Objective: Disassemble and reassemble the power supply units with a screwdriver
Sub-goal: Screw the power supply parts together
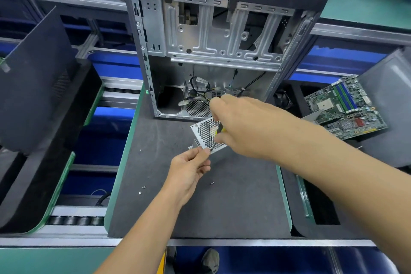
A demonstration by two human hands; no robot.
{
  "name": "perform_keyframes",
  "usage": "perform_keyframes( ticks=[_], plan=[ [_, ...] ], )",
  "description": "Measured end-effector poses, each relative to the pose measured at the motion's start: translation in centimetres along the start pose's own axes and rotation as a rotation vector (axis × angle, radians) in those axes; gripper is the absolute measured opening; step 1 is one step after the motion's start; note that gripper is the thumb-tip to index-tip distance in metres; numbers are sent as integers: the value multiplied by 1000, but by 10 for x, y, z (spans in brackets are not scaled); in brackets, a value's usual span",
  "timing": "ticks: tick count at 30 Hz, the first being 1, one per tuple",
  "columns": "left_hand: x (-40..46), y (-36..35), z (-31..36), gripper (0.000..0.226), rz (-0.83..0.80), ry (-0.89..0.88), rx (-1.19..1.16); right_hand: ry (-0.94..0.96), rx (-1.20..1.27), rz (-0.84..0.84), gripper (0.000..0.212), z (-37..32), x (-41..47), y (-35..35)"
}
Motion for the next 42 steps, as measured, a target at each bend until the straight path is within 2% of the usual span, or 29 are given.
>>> perform_keyframes(
  ticks=[2, 5, 8, 10, 12, 18, 20, 22, 24, 28, 30, 32, 35, 37, 39, 42],
  plan=[
    [1, 1, 0, 12, 3, -2, -2, 28, -15, -35, 18, -1, 2, -5],
    [2, 1, -1, 13, 3, -6, -1, -13, -79, 6, 16, 2, 5, -4],
    [3, 2, -1, 10, 1, -8, 12, -85, -160, -11, 39, 12, 4, -7],
    [2, 1, -1, 12, -5, -8, 14, -80, -52, -131, 31, 10, 1, -10],
    [2, 1, -1, 14, 7, -7, 13, 10, 9, -173, 18, 2, 1, -5],
    [1, 0, -1, 15, -8, -4, -6, 113, -291, 62, 12, -18, 5, 2],
    [1, 0, -1, 15, -15, -5, -6, 50, -280, 45, 24, -13, 6, 1],
    [0, -1, -1, 14, -16, -3, -16, -15, -172, -98, 35, -1, 7, -3],
    [0, -2, -1, 12, -23, -3, -30, 66, -133, -158, 29, -3, 5, -4],
    [0, -3, 0, 9, -33, -10, -30, 126, -227, -29, 13, -13, 4, 3],
    [0, -2, 0, 7, -39, -14, -22, 82, -268, 33, 27, -14, 5, 6],
    [-1, -3, 0, 6, -46, -17, -11, 33, -274, 27, 37, -11, 6, 7],
    [-1, -3, 0, 7, -44, -18, -22, 41, -127, -137, 24, -12, 4, 1],
    [0, -2, 0, 8, -31, -13, -33, 113, -157, -136, 17, -18, 3, 0],
    [0, -2, -2, 7, -34, -13, -38, 87, -168, -59, 11, -18, 6, 7],
    [0, 0, -2, 8, -31, -11, -28, -12, -221, 13, 41, -14, 8, 10]
  ],
)
Point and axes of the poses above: each hand's wrist, its own x-axis towards the middle knuckle, its own y-axis out of the back of the hand, z = x × y, the point moved 9 cm from there along x, towards the middle knuckle, and after that the axes turned 13 degrees about -y, right-handed, at the moved point
